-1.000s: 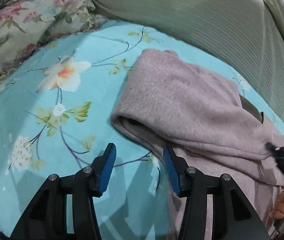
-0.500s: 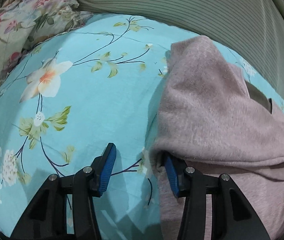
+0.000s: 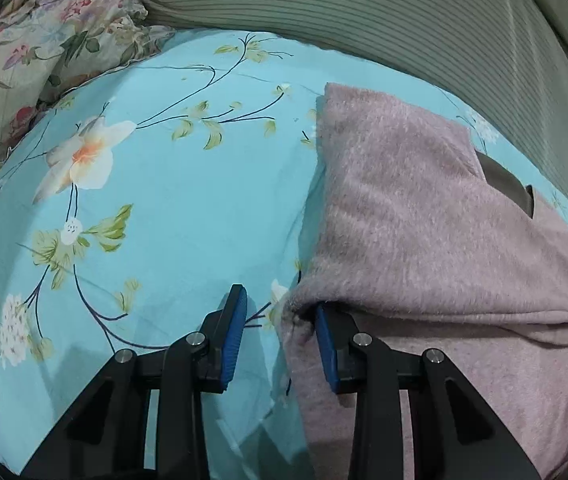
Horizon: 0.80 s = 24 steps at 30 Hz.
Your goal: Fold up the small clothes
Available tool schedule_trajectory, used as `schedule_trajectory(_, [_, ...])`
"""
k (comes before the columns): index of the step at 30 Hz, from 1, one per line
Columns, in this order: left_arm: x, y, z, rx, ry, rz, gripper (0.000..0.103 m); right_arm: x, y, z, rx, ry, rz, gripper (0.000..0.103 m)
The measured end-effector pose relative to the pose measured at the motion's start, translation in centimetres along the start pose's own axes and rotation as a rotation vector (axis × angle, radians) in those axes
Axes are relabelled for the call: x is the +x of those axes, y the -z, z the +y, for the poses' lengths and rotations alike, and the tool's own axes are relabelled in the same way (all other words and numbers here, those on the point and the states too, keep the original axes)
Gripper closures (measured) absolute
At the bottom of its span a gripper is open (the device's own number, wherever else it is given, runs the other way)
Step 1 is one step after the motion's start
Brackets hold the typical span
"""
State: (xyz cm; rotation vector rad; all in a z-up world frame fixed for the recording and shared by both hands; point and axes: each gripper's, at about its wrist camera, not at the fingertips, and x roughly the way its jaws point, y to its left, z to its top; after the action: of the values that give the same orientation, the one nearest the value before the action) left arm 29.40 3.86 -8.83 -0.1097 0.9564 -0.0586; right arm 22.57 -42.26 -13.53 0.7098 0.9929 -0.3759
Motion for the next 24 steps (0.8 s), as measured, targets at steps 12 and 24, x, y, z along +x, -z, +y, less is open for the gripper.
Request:
schedule_trajectory(12, [0.1,0.1,0.5,-0.009,0.014,-0.004,0.066,-3.5,1.1,9.8,-0.173,-0.305,0.054,0.099])
schedule_trajectory(24, [-6.3,4.3,1.0,0.06,0.204,0.106,0.055,-7.2,8.7,5.8,-0.201,-0.268,0.185,0.082])
